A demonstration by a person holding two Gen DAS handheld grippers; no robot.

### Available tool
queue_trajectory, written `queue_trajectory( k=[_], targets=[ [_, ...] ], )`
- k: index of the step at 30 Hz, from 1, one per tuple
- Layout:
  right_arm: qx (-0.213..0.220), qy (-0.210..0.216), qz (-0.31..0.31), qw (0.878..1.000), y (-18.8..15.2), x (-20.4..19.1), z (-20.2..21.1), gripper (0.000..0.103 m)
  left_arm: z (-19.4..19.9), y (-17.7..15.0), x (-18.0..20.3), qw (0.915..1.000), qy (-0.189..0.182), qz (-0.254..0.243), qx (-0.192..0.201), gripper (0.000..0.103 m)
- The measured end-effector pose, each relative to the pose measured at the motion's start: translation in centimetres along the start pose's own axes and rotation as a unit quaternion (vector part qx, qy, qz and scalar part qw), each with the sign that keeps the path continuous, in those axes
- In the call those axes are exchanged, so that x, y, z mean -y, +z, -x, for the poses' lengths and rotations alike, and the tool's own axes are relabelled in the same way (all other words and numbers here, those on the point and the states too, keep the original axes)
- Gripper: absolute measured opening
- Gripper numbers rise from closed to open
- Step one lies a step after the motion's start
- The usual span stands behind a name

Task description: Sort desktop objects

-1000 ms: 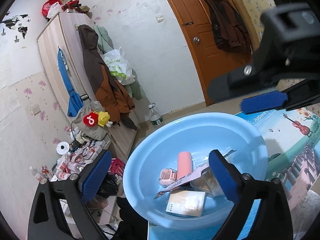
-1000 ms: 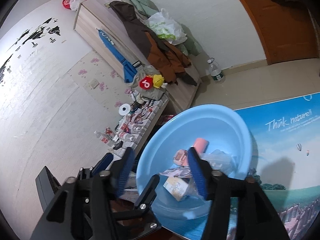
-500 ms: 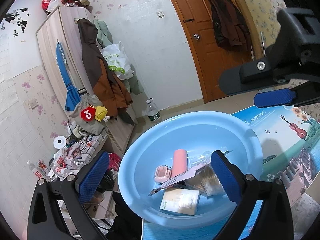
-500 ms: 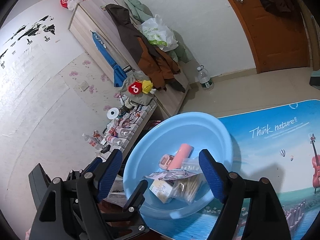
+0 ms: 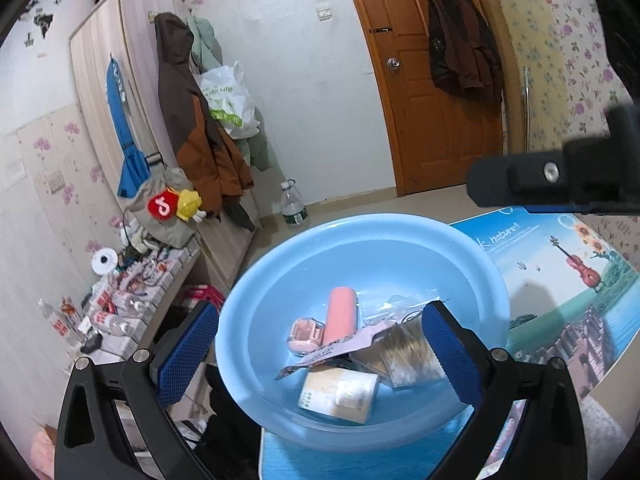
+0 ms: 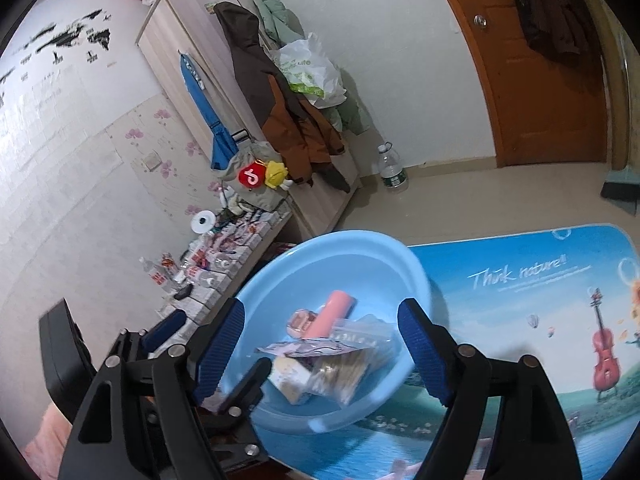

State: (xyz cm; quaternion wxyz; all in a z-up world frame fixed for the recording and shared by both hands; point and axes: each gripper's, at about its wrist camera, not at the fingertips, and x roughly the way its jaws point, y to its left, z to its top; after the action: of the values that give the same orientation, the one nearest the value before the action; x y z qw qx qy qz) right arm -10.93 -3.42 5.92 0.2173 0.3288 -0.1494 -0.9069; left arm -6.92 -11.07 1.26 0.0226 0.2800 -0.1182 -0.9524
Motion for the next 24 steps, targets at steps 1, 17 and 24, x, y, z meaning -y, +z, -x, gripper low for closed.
queue_trajectory(
  k=[1, 17, 24],
  targets=[
    [0.002, -0.009, 0.009, 1.0, -0.2, 0.0, 0.1, 0.081, 0.0, 0.0, 0.0, 1.0, -0.002, 0.004, -0.002, 0.103],
    [-0.033, -0.082, 0.059, 0.994, -1.8, 0.6, 0.8, 0.081, -0.5, 0.1, -0.5, 0.9961, -0.016, 0.064, -0.06, 0.103],
    [-0.072, -0.075, 0.059, 0.993, -2.9, 0.6, -0.2, 0.081, -1.3, -0.4, -0.8, 0.9913, -0.015, 0.079, -0.104, 0.103]
  ],
)
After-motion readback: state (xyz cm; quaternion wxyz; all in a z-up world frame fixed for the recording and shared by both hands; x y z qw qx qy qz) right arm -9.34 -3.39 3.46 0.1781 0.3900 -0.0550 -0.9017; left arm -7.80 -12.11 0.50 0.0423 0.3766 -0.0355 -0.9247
